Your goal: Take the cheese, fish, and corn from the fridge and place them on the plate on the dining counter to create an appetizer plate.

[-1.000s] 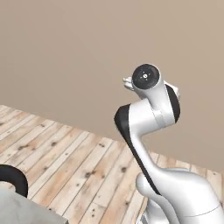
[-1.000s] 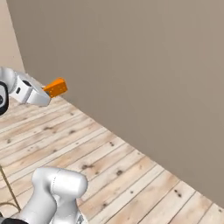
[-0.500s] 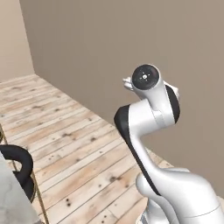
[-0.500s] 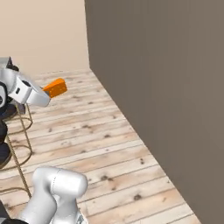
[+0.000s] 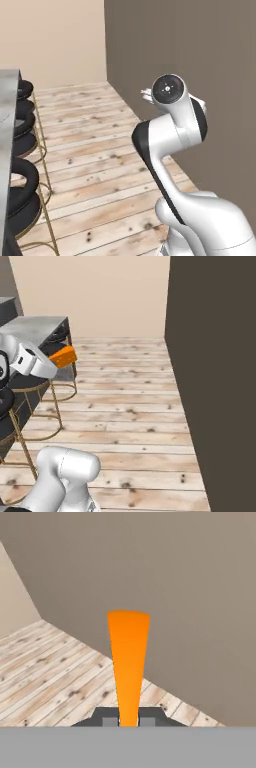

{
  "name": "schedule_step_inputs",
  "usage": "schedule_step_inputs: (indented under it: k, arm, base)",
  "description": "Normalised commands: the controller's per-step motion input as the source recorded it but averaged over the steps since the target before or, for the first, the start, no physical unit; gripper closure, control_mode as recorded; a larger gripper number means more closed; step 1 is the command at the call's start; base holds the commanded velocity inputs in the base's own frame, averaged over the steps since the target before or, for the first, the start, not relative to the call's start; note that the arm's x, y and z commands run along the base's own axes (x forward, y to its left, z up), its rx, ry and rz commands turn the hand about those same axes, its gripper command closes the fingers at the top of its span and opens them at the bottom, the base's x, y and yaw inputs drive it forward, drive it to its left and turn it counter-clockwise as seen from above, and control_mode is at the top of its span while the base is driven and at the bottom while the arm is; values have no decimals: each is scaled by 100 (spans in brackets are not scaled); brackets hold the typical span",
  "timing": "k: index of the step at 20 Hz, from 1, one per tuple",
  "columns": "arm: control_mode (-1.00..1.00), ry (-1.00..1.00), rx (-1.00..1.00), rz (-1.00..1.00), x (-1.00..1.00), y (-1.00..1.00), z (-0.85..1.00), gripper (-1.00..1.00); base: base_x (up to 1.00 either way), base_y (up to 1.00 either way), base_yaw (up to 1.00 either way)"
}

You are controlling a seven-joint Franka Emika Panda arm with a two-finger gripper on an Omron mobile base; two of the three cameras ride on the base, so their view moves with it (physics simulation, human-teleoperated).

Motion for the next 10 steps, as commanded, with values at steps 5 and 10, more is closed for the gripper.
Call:
schedule_step_inputs:
  k: [5, 10]
  arm:
    - [100, 0, 0, 0, 0, 0, 0, 100]
    - [100, 0, 0, 0, 0, 0, 0, 100]
  base:
    - [100, -39, 63]
    - [100, -47, 64]
